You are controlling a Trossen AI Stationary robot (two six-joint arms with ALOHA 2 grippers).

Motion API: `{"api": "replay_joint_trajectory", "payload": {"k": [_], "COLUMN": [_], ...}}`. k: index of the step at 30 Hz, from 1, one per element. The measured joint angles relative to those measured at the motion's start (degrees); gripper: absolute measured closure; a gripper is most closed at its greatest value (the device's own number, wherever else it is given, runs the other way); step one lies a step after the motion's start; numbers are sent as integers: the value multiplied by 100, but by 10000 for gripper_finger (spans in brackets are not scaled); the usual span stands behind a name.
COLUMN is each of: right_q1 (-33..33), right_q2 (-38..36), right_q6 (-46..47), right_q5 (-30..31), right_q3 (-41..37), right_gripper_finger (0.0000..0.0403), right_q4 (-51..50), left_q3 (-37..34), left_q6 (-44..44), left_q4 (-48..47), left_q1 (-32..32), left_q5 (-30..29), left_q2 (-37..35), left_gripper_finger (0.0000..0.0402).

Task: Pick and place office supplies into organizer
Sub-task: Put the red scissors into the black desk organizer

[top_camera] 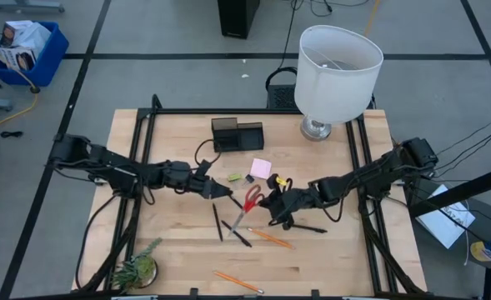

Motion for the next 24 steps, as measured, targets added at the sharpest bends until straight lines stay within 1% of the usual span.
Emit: {"api": "replay_joint_trajectory", "payload": {"k": [5,11,14,17,20,24], "right_q1": [-25,-60,-64,-55,-57,-57], "right_q2": [169,486,598,661,669,665], "right_q6": [-43,-65,-168,-189,-185,-147], "right_q5": [3,23,22,7,15,17], "right_q3": [-2,-4,-4,-4,-7,-4], "right_gripper_finger": [383,383,383,383,383,383], "right_q4": [80,382,695,836,792,768], "left_q3": [349,841,984,1113,1196,1291], "left_q6": [-67,-110,-58,-83,-198,-199], "left_q4": [70,56,11,-247,-318,-295], "left_q1": [10,32,32,32,32,30], "left_q5": [50,299,304,321,417,486], "left_q2": [313,794,1060,1313,1553,1673], "left_gripper_finger": [62,62,62,62,62,62]}}
